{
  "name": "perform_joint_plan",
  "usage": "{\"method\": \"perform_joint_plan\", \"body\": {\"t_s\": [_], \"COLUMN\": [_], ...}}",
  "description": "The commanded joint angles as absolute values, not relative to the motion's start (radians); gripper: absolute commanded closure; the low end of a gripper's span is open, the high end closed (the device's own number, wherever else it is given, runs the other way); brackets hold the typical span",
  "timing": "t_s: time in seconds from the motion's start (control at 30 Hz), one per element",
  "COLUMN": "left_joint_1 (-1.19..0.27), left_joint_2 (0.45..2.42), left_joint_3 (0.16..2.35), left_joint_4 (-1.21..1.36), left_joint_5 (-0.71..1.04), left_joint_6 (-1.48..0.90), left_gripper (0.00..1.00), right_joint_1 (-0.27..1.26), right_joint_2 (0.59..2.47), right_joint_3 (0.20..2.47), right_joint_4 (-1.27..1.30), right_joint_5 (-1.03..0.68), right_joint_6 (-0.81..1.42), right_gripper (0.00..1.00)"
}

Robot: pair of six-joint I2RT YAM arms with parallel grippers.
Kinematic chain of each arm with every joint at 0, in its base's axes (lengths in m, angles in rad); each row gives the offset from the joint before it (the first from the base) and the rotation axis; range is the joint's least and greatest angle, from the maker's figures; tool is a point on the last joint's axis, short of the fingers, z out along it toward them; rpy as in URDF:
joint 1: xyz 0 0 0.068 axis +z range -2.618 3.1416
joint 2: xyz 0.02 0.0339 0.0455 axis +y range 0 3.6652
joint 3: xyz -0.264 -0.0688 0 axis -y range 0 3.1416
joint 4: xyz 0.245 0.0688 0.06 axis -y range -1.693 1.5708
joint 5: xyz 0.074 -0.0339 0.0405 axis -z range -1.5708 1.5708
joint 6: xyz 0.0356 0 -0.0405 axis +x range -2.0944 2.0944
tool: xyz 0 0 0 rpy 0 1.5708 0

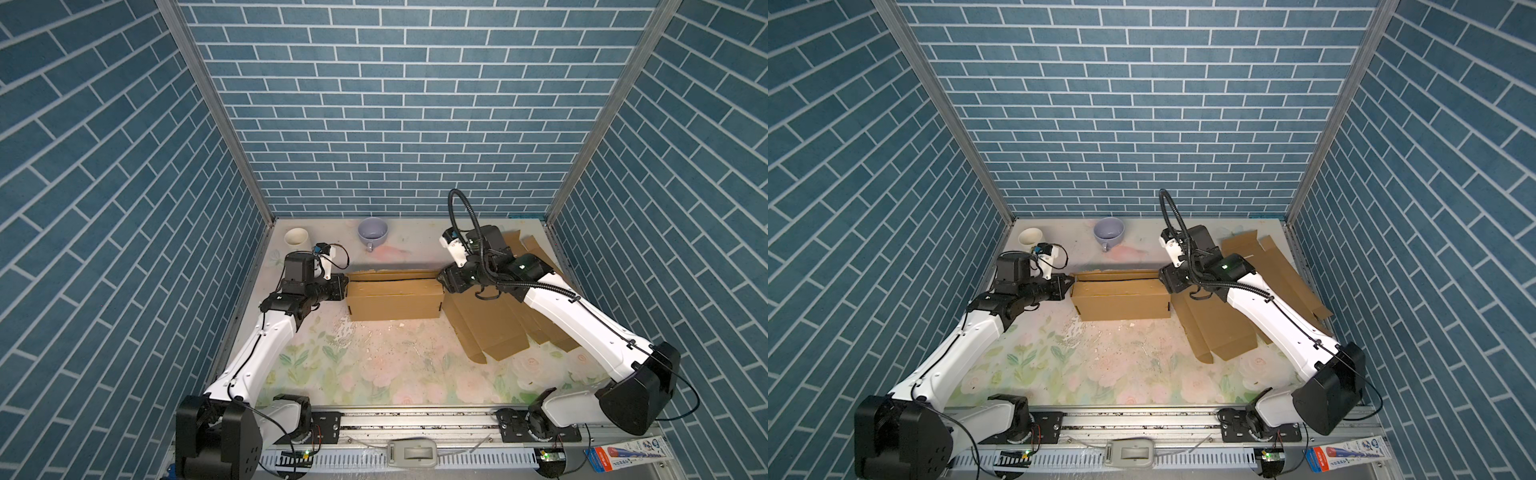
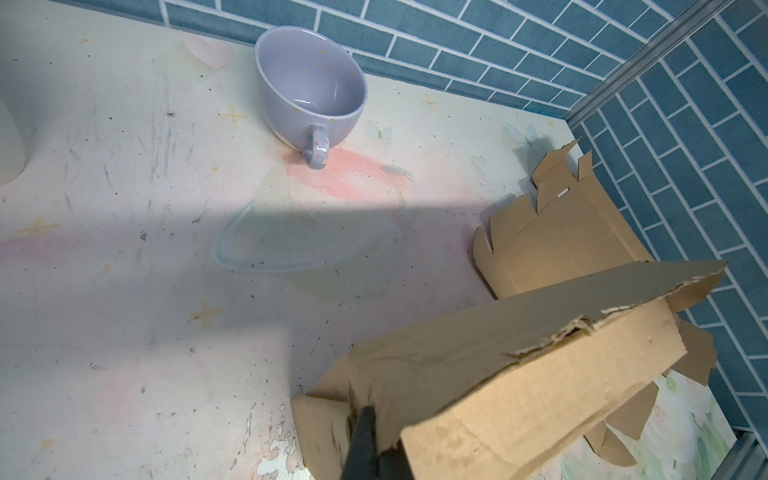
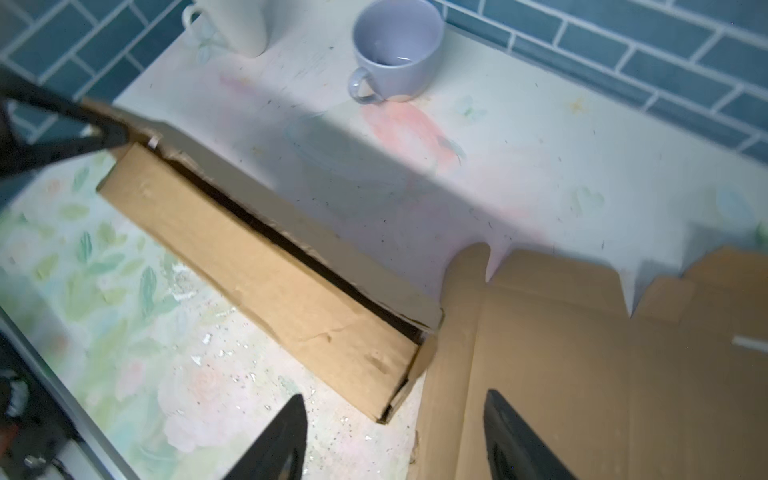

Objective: Fold the paper box

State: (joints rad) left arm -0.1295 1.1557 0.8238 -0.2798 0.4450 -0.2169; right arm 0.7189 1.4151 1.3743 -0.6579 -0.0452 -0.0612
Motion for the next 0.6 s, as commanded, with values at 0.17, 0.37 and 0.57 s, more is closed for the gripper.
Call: {"method": "perform_joint_plan", "body": {"t_s": [0.17,0.37,0.57], "left_joint_1": [-0.140,-0.141,-0.143], "left_joint_2": [1.192,1.200,1.203], "left_joint_3": [0.774,0.775,0.776], "left_joint_4": [-0.442,-0.439,-0.438], "left_joint_5": [0.458,0.461,0.462], "left_joint_6": [-0.209,-0.206,-0.203], "left_gripper": [1.00,1.00,1.00], "right_joint_1": [0.827,0.842,0.846], "right_joint_2": [1.587,1.693,1.792], "right_joint_3": [1.538,1.622,1.728], "right_joint_4": [-0.704,-0.710,-0.818], "right_joint_5": [-0.002,-0.081,-0.199], "right_joint_6": [-0.563,-0.606,-0.629], "right_gripper": [0.06,0.01,0.01]}}
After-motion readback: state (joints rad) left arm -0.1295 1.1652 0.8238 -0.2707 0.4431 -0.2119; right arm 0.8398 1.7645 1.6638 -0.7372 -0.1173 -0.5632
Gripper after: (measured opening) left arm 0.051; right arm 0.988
